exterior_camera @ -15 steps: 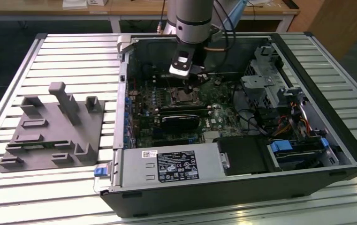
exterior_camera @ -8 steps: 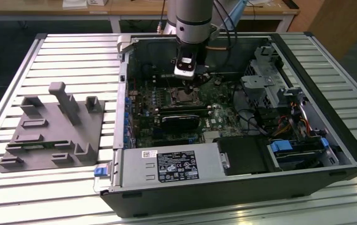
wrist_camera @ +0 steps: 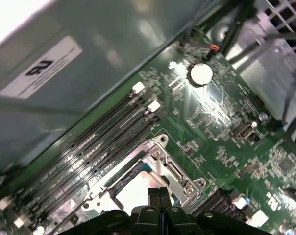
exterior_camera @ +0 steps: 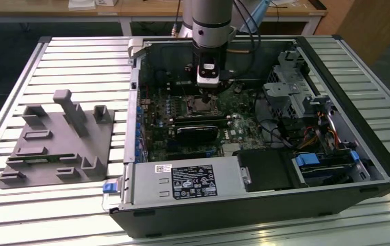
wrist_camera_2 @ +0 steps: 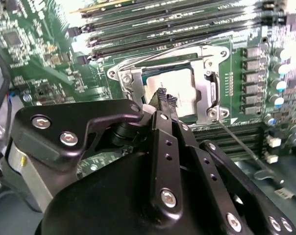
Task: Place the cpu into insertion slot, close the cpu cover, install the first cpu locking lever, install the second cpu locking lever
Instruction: 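Close the cpu cover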
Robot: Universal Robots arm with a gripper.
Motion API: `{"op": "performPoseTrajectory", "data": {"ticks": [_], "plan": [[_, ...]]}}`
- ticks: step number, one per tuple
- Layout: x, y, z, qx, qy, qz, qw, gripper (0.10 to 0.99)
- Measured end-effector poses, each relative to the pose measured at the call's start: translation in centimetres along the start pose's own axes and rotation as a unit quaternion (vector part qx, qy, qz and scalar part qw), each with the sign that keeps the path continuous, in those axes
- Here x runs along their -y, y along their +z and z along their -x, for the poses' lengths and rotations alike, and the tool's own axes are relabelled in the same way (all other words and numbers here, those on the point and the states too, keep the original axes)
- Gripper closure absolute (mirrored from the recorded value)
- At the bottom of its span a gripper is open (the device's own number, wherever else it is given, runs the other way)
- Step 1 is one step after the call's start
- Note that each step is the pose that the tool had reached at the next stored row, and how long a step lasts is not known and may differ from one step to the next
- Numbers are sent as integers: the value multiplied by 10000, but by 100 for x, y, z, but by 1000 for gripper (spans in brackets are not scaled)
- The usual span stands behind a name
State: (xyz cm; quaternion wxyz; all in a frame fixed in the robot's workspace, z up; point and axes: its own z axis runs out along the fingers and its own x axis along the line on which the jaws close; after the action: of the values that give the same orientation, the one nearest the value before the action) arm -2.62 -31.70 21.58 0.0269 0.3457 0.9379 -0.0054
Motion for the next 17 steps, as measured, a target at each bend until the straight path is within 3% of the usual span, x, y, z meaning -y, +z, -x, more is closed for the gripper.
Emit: {"op": "performPoseTrajectory", "data": {"ticks": [5, 9, 12, 17], "plan": [[0, 0, 0, 7, -449, 11, 9990, 980], [0, 1, 0, 13, -817, 21, 9967, 980], [0, 2, 0, 15, -1085, 31, 9941, 980], [1, 9, -1, 13, -1535, 56, 9881, 980]]}}
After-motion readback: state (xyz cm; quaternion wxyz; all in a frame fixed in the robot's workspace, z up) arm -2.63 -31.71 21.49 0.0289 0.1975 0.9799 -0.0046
